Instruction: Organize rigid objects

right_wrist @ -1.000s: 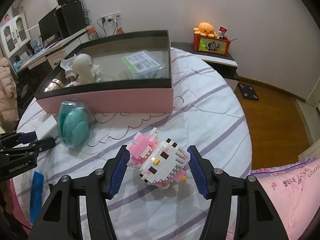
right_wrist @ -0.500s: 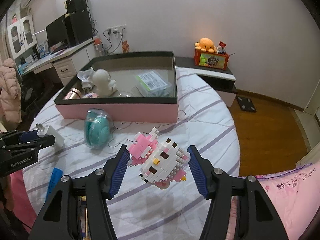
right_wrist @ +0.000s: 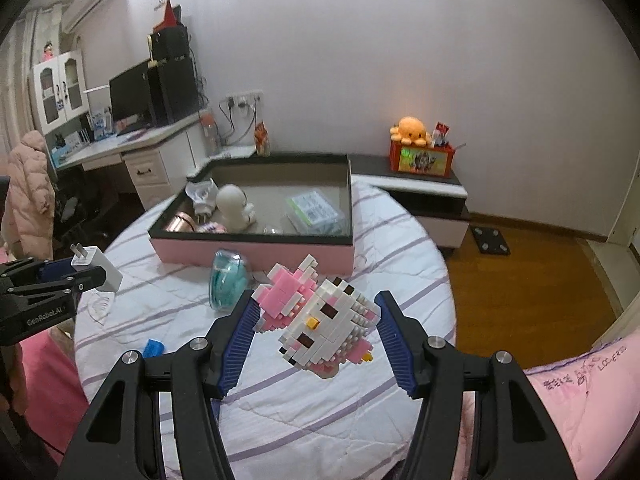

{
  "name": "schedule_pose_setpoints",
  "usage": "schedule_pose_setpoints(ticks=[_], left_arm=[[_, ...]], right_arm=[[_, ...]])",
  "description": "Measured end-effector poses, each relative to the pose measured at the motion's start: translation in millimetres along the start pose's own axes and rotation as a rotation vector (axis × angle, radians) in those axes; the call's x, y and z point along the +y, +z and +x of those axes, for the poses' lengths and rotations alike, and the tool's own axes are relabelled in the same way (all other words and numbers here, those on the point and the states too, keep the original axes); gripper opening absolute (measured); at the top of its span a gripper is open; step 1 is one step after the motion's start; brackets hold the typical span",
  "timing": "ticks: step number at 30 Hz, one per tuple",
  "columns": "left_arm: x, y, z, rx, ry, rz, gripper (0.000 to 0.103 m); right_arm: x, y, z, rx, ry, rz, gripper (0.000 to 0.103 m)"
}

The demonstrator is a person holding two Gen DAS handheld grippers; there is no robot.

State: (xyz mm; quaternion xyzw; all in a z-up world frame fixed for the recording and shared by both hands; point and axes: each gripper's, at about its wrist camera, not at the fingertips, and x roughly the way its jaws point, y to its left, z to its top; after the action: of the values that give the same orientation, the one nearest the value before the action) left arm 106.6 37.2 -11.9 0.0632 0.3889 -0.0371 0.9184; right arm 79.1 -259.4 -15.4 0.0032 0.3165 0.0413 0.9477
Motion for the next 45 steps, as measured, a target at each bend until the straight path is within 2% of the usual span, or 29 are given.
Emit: schedule_pose_setpoints(ticks=[5, 11, 15, 24, 25, 27, 31, 35, 37, 38, 39, 40, 42, 45], left_arm=[[4.0, 4.1, -29.5, -0.070, 0.027, -0.010, 0.042], [4.0, 5.8, -67.9, -0.159, 0.049, -0.005, 0.042], [1.5, 4.4, -83.9, -0.192, 0.058, -0.007, 0.042], [-0.7, -2.4, -91.1, -0.192, 0.064, -0.014, 0.042], [-1.0, -2.5, -90.9, -0.192, 0.067, -0.013, 0.042], [-1.2, -2.5, -92.1, -0.195, 0.074, -0.016, 0.033], [-0.8, -2.2, -93.3, -0.201, 0.072, -0.020, 0.032], [3.5, -3.4, -82.0, -0.175, 0.060, -0.020, 0.031], [9.2, -6.9, -70.0, -0.161, 0.056, -0.018, 0.050], [16.9, -12.6, -59.9, -0.144, 0.048, -0.030, 0.083], [26.1, -20.0, -49.0, -0.129, 0.043, -0.047, 0.102], [32.9, -27.6, -41.0, -0.114, 0.051, -0.069, 0.101], [54.1, -52.9, -13.5, 0.007, 0.090, -0.123, 0.101], [83.5, -85.4, 15.3, 0.149, 0.099, -0.230, 0.101]], right_arm=[[-2.1, 6.3, -33.5, -0.094, -0.003, -0.008, 0.061], [2.6, 6.8, -62.3, -0.166, -0.005, -0.023, 0.061], [2.6, 4.7, -77.1, -0.202, 0.000, -0.023, 0.061], [-0.9, -1.0, -84.5, -0.209, -0.005, -0.003, 0.061], [-1.5, -1.1, -84.4, -0.209, -0.005, -0.001, 0.061], [-1.0, -0.8, -83.3, -0.208, -0.007, -0.001, 0.061], [-1.2, 0.2, -79.0, -0.203, 0.005, -0.003, 0.061], [-1.6, 1.3, -74.3, -0.195, 0.008, -0.010, 0.061], [-1.7, 0.3, -71.7, -0.186, 0.013, -0.014, 0.061], [-1.1, -0.6, -67.9, -0.176, 0.020, -0.013, 0.061], [-0.8, -1.8, -63.7, -0.163, 0.028, -0.012, 0.061], [1.1, -3.2, -57.8, -0.141, 0.035, -0.012, 0.061], [8.4, -7.3, -41.9, -0.079, 0.035, -0.030, 0.061], [22.9, -11.8, -22.2, -0.010, 0.063, -0.057, 0.061]])
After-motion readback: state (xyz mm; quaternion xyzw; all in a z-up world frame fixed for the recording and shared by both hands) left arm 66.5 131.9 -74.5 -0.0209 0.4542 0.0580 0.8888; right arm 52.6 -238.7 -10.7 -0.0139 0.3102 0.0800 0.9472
